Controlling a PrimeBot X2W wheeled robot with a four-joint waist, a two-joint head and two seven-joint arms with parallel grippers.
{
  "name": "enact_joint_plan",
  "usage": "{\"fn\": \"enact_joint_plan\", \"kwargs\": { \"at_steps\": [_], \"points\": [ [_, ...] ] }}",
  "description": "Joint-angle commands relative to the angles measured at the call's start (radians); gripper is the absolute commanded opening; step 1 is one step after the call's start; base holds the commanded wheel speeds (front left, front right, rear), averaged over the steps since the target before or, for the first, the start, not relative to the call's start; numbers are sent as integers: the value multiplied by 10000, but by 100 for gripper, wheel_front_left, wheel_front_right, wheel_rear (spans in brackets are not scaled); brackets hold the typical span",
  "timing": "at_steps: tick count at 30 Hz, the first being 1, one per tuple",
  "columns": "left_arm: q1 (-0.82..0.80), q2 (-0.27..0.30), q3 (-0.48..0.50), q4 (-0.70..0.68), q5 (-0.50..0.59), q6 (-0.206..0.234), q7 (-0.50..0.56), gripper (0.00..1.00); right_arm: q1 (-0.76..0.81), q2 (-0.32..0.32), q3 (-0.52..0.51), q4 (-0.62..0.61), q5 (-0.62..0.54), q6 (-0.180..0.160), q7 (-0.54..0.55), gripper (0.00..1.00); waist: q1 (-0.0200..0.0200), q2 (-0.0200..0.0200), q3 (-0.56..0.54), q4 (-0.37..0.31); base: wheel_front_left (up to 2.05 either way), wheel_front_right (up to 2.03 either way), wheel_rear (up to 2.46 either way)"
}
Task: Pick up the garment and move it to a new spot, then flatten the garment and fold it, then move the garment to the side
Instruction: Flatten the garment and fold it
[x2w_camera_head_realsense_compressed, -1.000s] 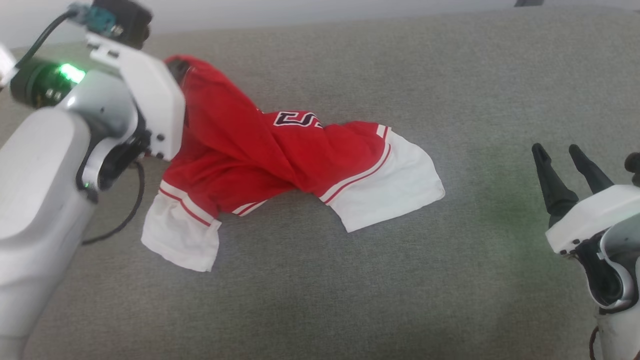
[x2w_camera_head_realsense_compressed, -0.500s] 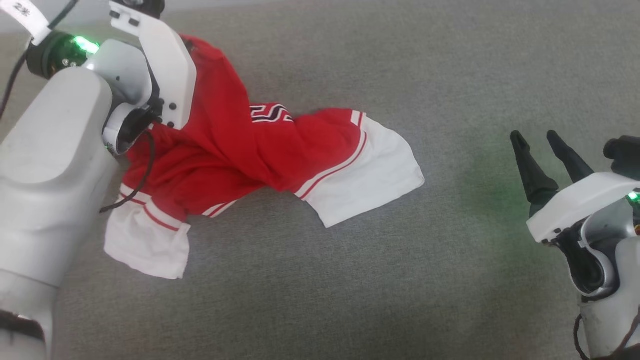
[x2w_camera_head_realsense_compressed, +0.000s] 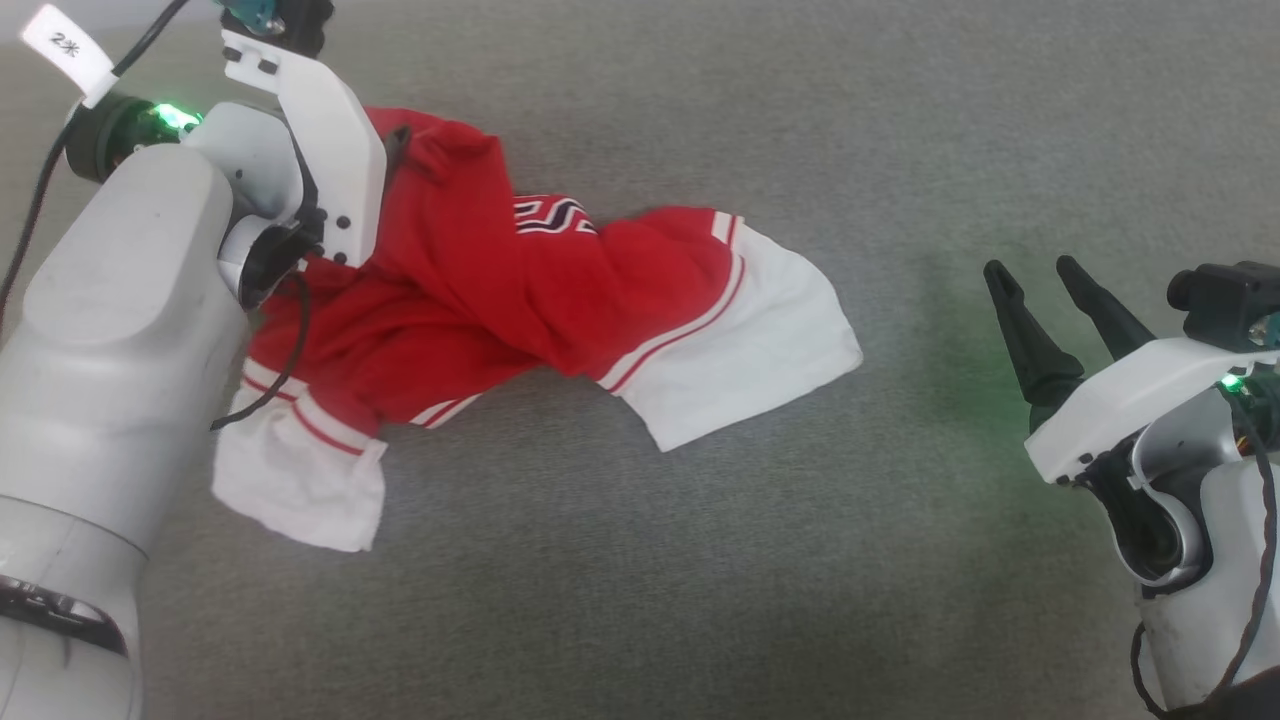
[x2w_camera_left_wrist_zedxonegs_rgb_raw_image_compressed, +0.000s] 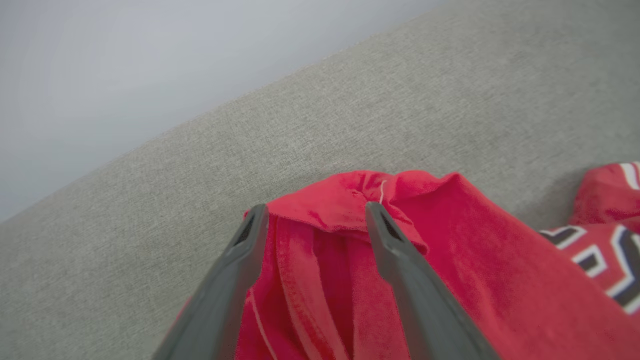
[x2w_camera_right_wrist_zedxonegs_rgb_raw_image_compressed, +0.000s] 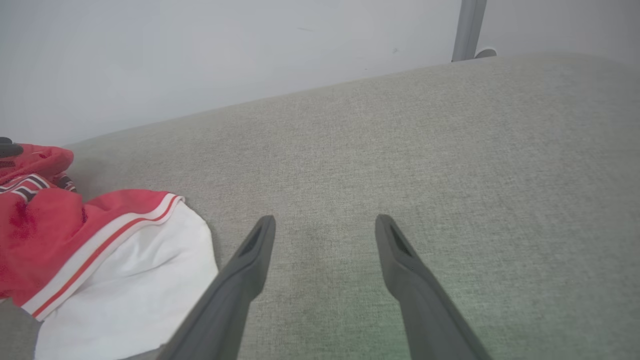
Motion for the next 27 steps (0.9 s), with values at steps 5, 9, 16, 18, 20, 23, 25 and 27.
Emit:
{"fn": "enact_joint_plan", "kwargs": {
  "at_steps": [5,9,16,18,20,23,25,27],
  "points": [
    [142,61,39,-238,-193,-132,-718,100,172,-170,128,-8,52,-11,134,100,0,0,-396,546,0,0,0],
    [467,297,61,-752,-151,-160,-1496,100,331,-284,251,-90,7,-11,340,100,0,0,-701,990,0,0,0],
    [1356,705,278,-1926,-103,142,-2735,100,552,-419,419,-227,-75,-11,709,100,0,0,-1136,1652,0,0,0],
    [1782,839,426,-2341,-237,275,-3093,100,608,-447,492,-260,-97,-11,848,100,0,0,-1265,1842,0,0,0],
    [2209,1020,499,-2770,-243,413,-3381,100,630,-488,553,-290,-145,-11,1013,100,0,0,-1385,2026,0,0,0],
    [2896,1317,726,-3421,-350,816,-3776,100,705,-512,689,-321,-177,-11,1316,100,0,0,-1511,2270,0,0,0],
    [3393,1441,927,-3894,-443,1159,-4100,100,743,-560,775,-288,-168,-11,1575,100,0,0,-1589,2431,0,0,0],
    [3872,1600,1101,-4354,-440,1456,-4438,100,740,-605,882,-255,-164,-11,1882,100,0,0,-1644,2580,0,0,0]
  ]
}}
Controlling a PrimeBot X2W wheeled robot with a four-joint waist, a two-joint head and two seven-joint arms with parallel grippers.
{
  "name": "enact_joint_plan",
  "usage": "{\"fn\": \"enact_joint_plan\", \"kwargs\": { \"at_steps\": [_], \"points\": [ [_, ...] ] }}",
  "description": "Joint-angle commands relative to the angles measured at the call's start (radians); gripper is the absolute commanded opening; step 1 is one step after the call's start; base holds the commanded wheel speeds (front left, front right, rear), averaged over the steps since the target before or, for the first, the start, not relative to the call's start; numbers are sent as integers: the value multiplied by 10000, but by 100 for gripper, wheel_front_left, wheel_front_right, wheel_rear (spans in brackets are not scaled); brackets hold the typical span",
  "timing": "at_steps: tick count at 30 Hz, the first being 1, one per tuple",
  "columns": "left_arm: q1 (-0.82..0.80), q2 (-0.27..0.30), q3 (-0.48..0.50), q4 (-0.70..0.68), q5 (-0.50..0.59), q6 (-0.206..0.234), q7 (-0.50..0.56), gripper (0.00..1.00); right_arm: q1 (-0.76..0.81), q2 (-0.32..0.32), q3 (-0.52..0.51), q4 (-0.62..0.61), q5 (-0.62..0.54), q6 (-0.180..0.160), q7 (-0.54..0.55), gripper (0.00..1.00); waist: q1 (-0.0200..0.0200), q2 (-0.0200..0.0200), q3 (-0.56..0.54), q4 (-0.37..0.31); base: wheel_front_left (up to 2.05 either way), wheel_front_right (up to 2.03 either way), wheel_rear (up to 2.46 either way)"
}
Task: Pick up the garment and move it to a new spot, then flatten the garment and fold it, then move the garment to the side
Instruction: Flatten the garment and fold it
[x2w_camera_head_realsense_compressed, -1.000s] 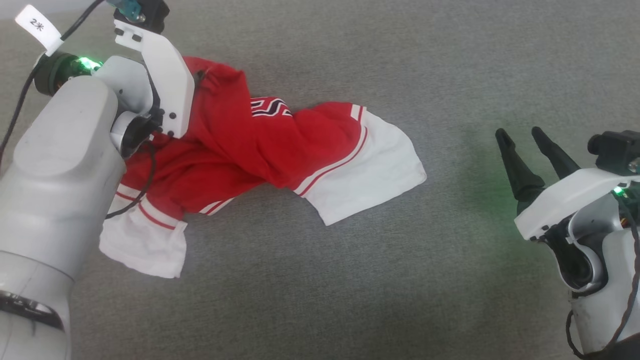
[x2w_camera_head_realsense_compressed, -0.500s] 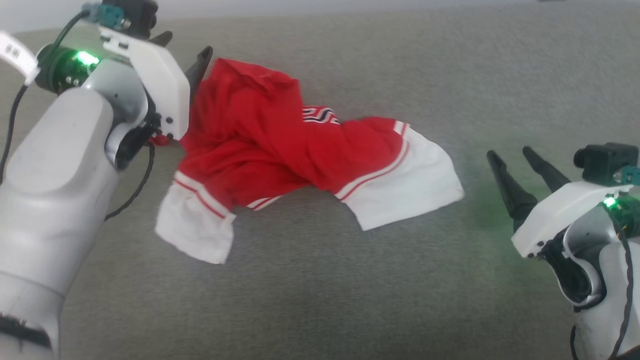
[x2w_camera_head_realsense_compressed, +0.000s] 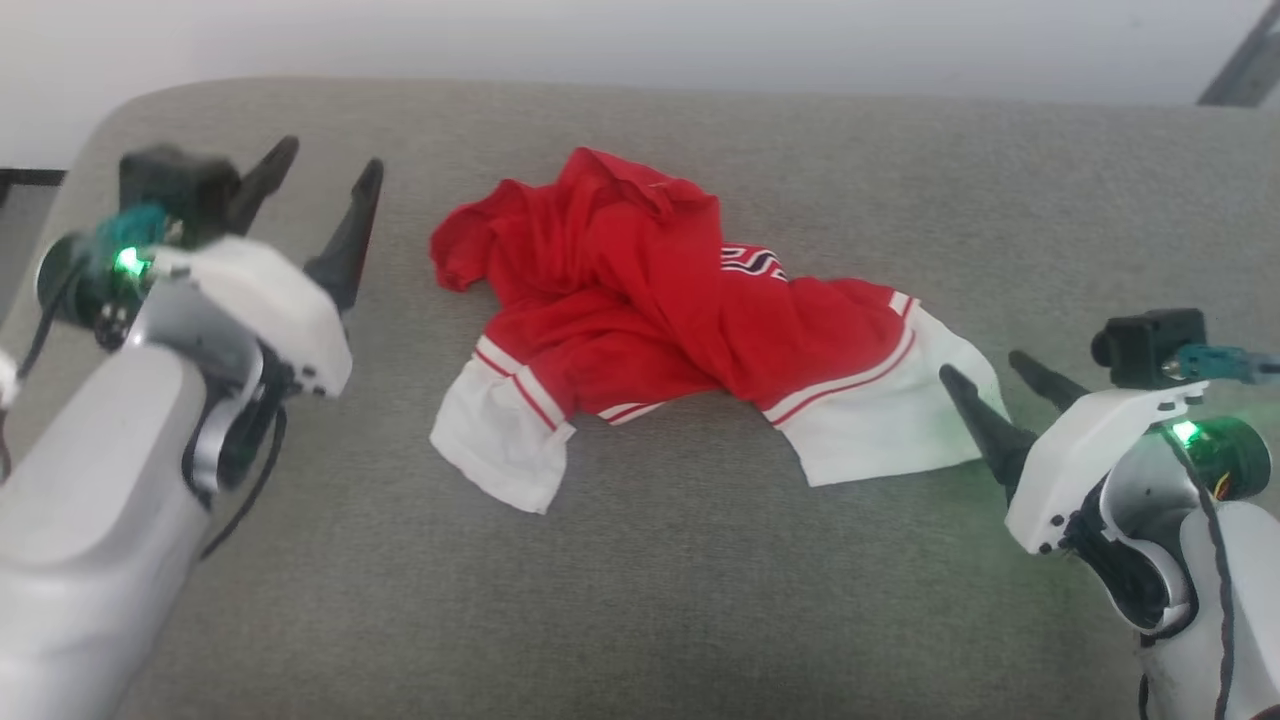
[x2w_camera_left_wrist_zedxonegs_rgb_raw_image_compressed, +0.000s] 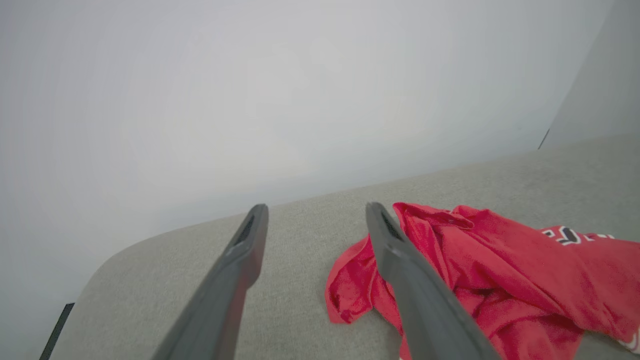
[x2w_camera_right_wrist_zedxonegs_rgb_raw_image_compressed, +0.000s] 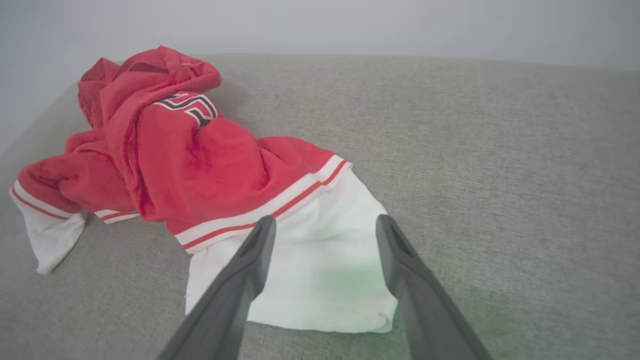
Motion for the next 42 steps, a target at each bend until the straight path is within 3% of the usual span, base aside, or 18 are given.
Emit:
{"fn": "enact_joint_plan", "kwargs": {
  "at_steps": [1,14,20,25,26,27,34,42],
  "points": [
    [433,103,144,-316,-57,213,-306,100,113,-33,79,65,-37,-11,294,100,0,0,-121,225,0,0,0],
    [3646,443,1234,-2795,-328,1801,-2101,100,-118,-330,655,682,-136,-9,3175,100,0,0,-291,1383,0,0,0],
    [4741,57,1828,-3476,-352,2017,-2306,100,-332,-472,825,1412,-96,-9,3887,100,0,0,-284,2013,0,0,0],
    [5446,-459,2611,-3990,172,1920,-2328,100,-447,-603,1474,2322,-28,-6,4335,98,0,0,-304,2352,0,0,0],
    [5579,-610,2796,-4104,263,1869,-2330,100,-503,-682,1643,2418,-37,-4,4244,32,0,0,-299,2398,0,0,0],
    [5701,-769,2962,-4199,362,1809,-2331,100,-566,-727,1655,2546,-12,-6,4113,0,0,0,-299,2441,0,0,0],
    [6407,-1439,3762,-4442,967,1334,-2334,100,-1060,-993,1511,2506,633,-6,4042,0,0,0,-353,2542,0,0,0],
    [6866,-2314,4389,-4459,1591,617,-2336,100,-2083,-1531,346,1443,991,-6,4230,0,0,0,-369,2692,0,0,0]
  ]
}}
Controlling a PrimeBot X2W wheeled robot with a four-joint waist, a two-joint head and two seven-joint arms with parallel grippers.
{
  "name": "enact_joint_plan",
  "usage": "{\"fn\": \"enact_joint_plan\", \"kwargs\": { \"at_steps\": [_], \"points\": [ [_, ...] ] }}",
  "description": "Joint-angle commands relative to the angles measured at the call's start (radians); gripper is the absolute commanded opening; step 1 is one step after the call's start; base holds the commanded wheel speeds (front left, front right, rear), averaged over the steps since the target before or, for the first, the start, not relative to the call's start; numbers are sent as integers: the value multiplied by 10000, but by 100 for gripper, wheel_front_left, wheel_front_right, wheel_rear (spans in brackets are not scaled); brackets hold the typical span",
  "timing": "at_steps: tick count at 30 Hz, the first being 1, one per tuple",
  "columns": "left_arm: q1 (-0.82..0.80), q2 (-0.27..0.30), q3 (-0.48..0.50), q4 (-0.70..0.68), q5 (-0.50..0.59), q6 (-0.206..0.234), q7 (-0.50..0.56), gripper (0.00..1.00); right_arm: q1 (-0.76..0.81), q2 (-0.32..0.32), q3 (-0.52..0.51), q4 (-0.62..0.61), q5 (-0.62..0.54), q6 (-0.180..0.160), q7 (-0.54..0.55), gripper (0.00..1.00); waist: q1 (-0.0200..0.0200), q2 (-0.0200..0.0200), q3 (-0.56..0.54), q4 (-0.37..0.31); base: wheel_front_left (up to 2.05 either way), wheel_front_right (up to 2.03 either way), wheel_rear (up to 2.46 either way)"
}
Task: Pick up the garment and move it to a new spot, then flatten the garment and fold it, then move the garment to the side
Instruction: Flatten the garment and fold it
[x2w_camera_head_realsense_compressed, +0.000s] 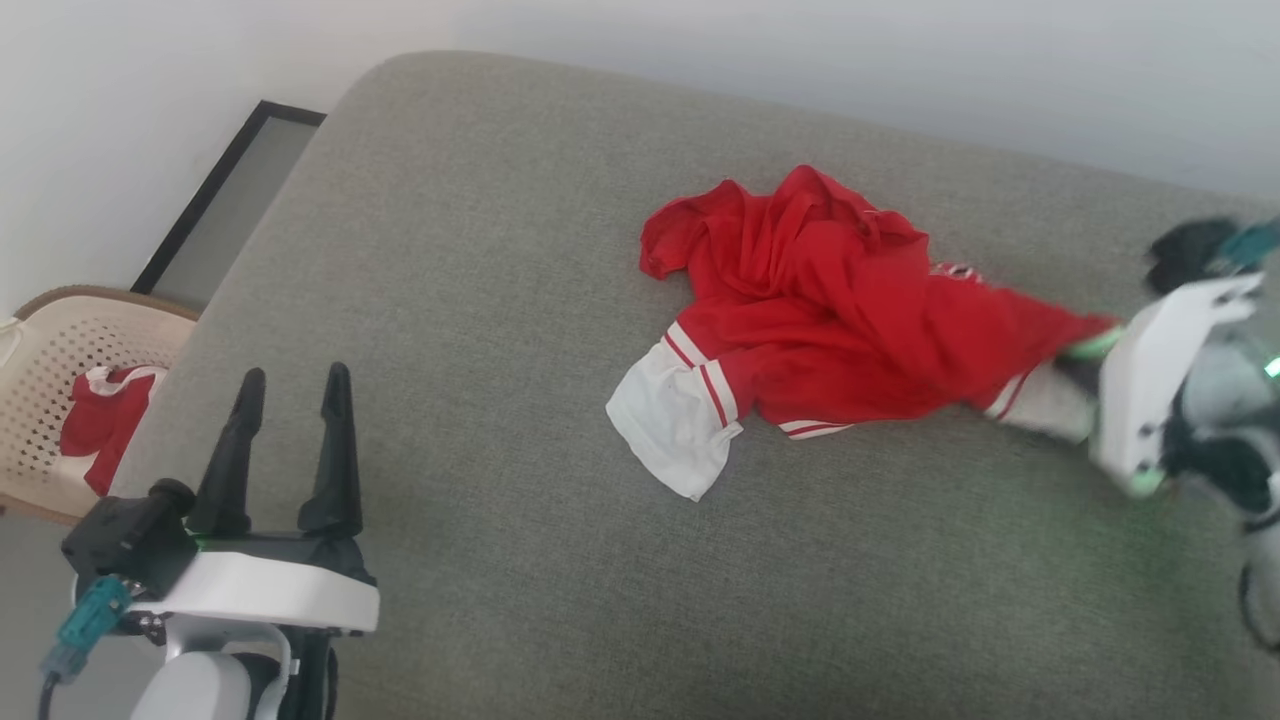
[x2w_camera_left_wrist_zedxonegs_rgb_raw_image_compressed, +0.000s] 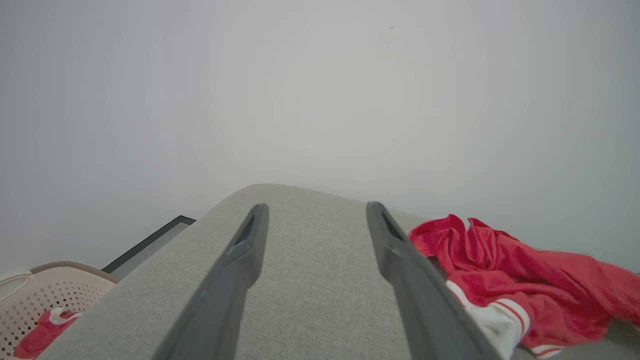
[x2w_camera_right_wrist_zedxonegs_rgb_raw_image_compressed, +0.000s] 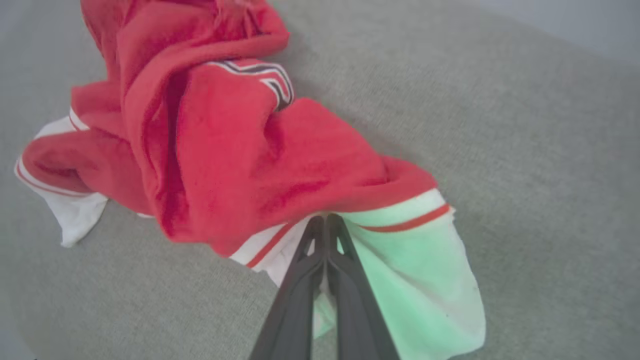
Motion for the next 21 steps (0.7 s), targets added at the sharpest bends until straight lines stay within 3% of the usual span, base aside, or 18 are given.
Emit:
{"fn": "enact_joint_plan", "kwargs": {
  "at_steps": [1,7,14,15,16,17,18,21],
  "points": [
    [44,-78,53,27,77,-90,-45,100,-254,-84,-110,-22,-131,0,-64,0,0,-1,50,67,0,0,0],
    [-135,-596,242,170,466,-545,-47,100,-1324,-45,-1087,662,-832,0,-720,0,0,-1,352,382,0,0,0],
    [-369,-1169,534,372,805,-1048,-46,100,-2774,18,-1761,2473,-1987,0,-1746,0,0,-1,834,716,0,0,0],
    [-432,-1241,570,389,869,-1122,-48,100,-2998,39,-1806,2768,-2071,0,-1916,7,0,-1,903,755,0,0,0],
    [-486,-1309,610,410,922,-1200,-48,100,-3243,44,-1861,3063,-2195,-2,-2118,36,0,-1,976,794,0,0,0],
    [-526,-1382,638,460,1003,-1276,-46,100,-3418,79,-1839,3323,-2315,0,-2304,83,0,-1,1027,835,0,0,0],
    [-552,-1456,664,493,1058,-1350,-48,100,-3593,108,-1804,3599,-2403,0,-2465,100,0,-1,1073,867,0,0,0],
    [-657,-1614,807,614,1178,-1509,-46,100,-4063,187,-1675,4266,-2501,0,-2963,100,0,-1,1144,913,0,0,0]
  ]
}}
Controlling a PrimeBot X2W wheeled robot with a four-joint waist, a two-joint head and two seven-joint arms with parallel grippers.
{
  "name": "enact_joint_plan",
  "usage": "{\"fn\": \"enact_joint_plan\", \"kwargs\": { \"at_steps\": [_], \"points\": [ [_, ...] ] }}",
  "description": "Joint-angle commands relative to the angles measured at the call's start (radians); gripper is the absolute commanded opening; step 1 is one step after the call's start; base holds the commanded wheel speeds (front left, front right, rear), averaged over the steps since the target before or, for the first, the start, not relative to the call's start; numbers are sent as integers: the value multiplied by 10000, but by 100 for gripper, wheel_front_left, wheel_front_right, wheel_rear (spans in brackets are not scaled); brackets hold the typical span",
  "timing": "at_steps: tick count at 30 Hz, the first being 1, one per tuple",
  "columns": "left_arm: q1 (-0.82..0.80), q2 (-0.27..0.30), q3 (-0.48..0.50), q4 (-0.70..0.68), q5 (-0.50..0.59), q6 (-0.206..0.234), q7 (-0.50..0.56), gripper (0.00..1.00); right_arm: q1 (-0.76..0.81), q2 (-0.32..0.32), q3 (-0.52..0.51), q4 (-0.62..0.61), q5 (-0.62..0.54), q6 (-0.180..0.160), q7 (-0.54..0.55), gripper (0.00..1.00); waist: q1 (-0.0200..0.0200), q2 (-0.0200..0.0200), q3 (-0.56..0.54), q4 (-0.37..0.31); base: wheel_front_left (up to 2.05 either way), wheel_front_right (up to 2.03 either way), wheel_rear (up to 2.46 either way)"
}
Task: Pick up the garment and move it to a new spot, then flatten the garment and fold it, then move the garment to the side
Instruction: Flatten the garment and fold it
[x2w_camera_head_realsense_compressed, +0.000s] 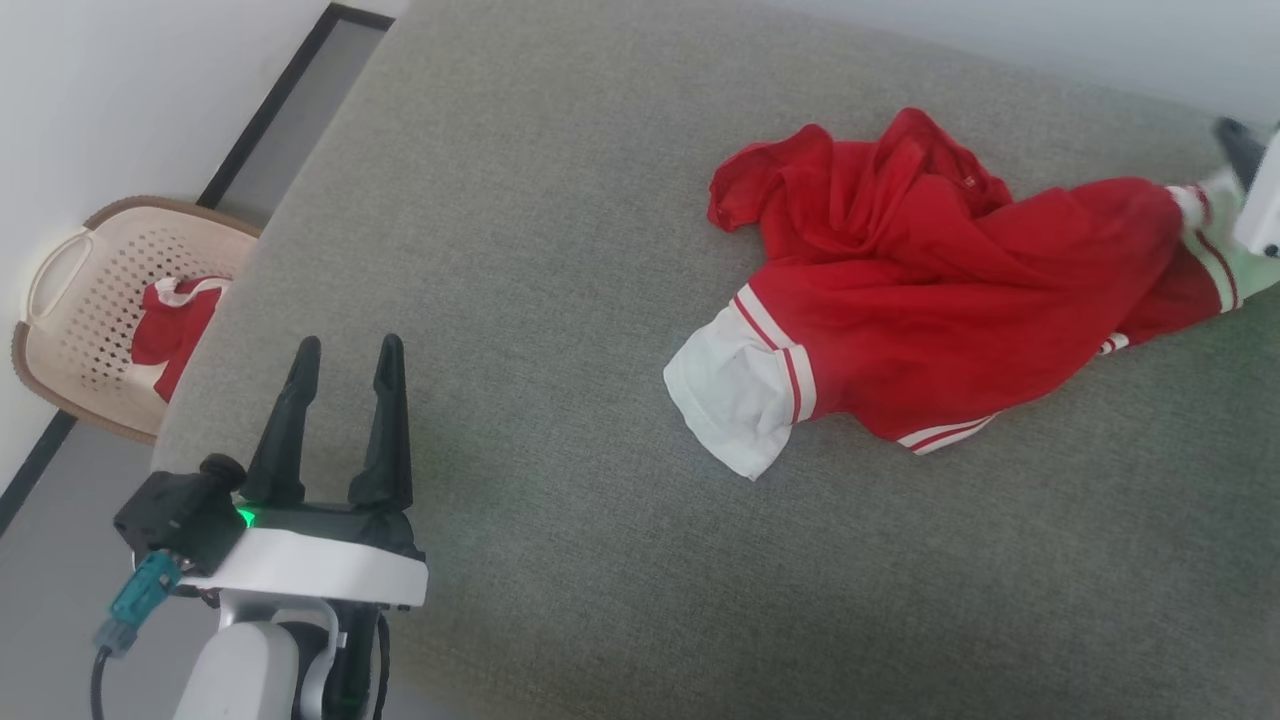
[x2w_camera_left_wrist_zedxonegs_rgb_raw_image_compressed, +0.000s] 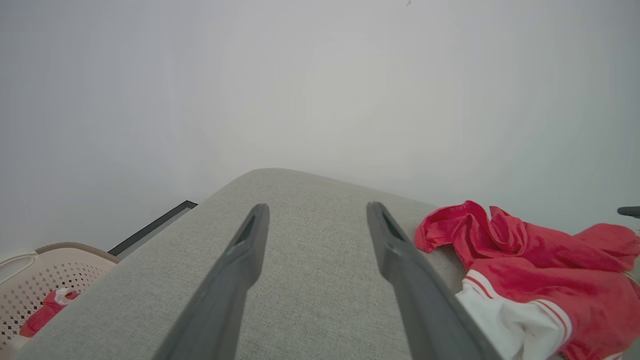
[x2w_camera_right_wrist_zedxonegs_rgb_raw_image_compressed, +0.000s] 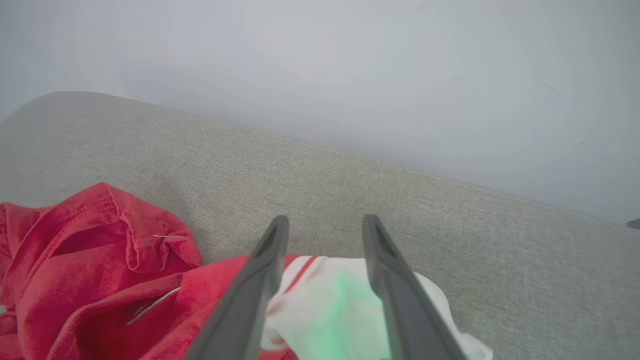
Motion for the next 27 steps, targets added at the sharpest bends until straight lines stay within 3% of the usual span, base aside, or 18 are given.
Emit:
{"fn": "enact_joint_plan", "kwargs": {
  "at_steps": [1,11,19,27],
  "points": [
    [-149,-29,71,51,107,-104,-48,100,-173,49,123,184,-36,0,-182,100,0,0,27,21,0,0,0],
    [-182,-206,457,151,537,-410,-46,100,-195,-16,1375,507,953,-2,-602,100,0,0,-158,-304,0,0,0],
    [-192,-16,372,336,541,-594,-15,100,752,-370,2233,-627,2255,-2,-1003,100,0,0,-470,-910,0,0,0],
    [-347,366,86,337,492,-657,476,100,1963,-567,2310,-2081,2876,-2,-1911,100,0,0,-716,-1787,0,0,0]
  ]
}}
